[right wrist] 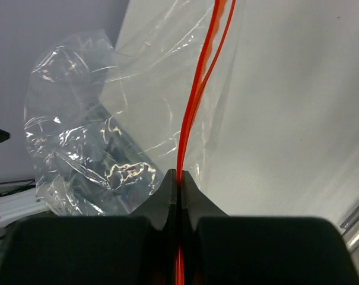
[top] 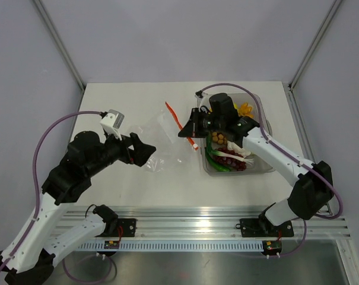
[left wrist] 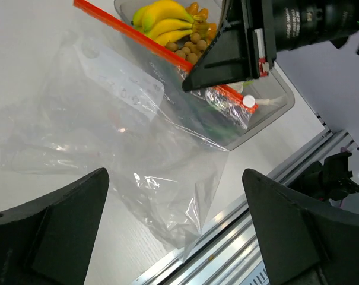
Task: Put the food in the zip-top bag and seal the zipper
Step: Pick up the zipper food storage bag at the center of the board, then open the zipper of the food storage bag.
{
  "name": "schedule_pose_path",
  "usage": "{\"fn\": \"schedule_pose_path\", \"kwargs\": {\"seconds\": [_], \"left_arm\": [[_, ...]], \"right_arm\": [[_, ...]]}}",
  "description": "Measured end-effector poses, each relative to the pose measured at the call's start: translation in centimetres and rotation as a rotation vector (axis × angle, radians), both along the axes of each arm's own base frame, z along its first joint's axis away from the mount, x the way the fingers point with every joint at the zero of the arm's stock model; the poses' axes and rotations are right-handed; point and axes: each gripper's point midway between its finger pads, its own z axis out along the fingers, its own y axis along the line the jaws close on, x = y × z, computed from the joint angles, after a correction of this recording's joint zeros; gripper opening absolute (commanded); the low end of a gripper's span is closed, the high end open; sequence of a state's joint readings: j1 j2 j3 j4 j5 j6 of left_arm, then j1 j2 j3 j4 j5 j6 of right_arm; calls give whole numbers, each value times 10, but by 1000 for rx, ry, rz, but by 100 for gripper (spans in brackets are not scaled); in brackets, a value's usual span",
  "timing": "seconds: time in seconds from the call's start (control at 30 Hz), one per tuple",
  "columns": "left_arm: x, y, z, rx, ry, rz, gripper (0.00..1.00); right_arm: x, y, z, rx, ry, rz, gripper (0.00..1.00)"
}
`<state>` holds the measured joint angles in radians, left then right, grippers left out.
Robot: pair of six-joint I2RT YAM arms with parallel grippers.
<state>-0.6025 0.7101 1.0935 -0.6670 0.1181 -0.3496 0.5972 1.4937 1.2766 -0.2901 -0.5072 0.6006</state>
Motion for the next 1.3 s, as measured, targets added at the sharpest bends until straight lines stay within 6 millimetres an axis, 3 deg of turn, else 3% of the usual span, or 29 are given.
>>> {"fn": "schedule_pose_path", "kwargs": {"seconds": [0.2, 0.33, 0.47, 0.53, 0.63, 0.9, 1.0, 1.3], "left_arm": [[19, -7, -6, 6, 87, 46, 97], [34, -16, -18, -14, 182, 82, 87], [49, -26, -38, -49, 317, 140, 87], [58, -33, -51, -90, 387, 172, 86], [67, -44, -75, -151, 508, 204, 86], [93, -68, -124, -192, 741, 291, 82], [98, -75, -127, -223, 770, 294, 81], [113, -90, -106, -332, 737, 261, 77]], "right_arm": [[-12, 14, -34, -248, -148, -30, 0], [-8, -2, -72, -383, -175, -91, 0], [-6, -22, -107, -469, -181, -135, 0], [-6, -29, -113, -490, -191, -149, 0], [-5, -33, -106, -486, -239, -172, 0], [-3, -29, -62, -413, -389, -220, 0], [-3, -27, -59, -415, -410, -221, 0], [-8, -24, -59, -432, -432, -209, 1]]}}
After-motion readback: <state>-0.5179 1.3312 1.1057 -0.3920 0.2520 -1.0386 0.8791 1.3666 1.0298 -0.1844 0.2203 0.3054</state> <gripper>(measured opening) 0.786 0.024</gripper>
